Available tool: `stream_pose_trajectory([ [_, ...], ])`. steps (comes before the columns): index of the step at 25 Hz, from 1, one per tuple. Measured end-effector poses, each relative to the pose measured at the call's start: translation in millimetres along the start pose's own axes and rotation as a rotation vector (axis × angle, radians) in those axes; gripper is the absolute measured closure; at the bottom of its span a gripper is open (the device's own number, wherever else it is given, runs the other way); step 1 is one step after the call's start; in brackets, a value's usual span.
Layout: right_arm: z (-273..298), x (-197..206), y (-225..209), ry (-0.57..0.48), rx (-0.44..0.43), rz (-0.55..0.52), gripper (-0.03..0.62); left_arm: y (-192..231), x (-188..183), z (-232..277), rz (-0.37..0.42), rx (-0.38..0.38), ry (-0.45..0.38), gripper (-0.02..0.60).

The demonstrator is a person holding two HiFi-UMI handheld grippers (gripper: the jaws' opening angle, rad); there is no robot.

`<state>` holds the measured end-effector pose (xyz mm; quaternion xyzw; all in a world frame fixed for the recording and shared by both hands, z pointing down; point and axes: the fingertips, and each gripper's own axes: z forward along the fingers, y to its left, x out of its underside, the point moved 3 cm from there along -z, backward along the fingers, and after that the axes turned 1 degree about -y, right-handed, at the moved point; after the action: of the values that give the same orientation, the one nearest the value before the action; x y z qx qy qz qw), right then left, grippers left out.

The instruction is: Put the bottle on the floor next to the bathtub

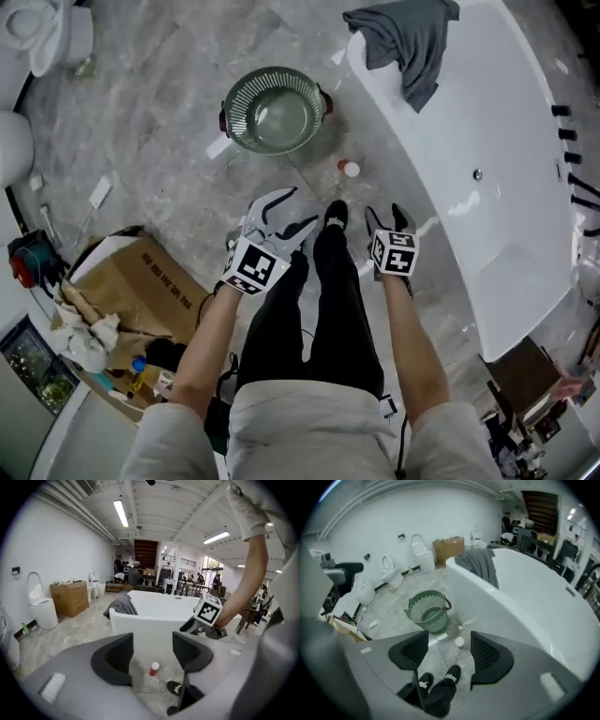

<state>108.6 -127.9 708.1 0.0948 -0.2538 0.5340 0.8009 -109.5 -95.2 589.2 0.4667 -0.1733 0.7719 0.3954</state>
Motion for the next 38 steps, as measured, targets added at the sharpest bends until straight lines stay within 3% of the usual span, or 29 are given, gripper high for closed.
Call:
stream_pose_trajectory([
  [3, -67.6, -24.4, 2.5, -0.154, 0.007, 0.039, 0.313, -10.6, -37.8, -21.3, 0.018, -0.009, -0.050, 0.267],
  [8, -164.8, -31.8, 27.4, -0.331, 0.038, 0.112, 0.313, -36.7, -64.3, -60.7, 0.028, 0.013, -0.063, 0.267],
  [16, -276.6, -37.1, 89.4, -0.493, 0.010, 0.152, 0.313, -83.0, -112.3, -114.8, 0.019, 0.015, -0.147, 0.267],
  [24, -315.4, -23.7, 131.6, -0.545, -0.032, 0.089, 0.324, -99.0, -128.1, -138.8, 0.025, 0.005, -0.171, 0.273],
  [30, -329.9, -19.6, 138.1, -0.581, -0.038, 0.065, 0.420, -108.8, -133.8, -142.8, 0.031, 0.006, -0.186, 0.328],
  [32, -334.8, -19.1, 135.0, -0.596, -0.028, 0.064, 0.450, -112.8, -134.6, -143.2, 0.036, 0.009, -0.189, 0.373],
  [38, -346.1, -16.3, 119.4, -0.619, 0.014, 0.125, 0.502, -124.6, -141.3, -139.7, 0.043, 0.036, -0.205, 0.446],
])
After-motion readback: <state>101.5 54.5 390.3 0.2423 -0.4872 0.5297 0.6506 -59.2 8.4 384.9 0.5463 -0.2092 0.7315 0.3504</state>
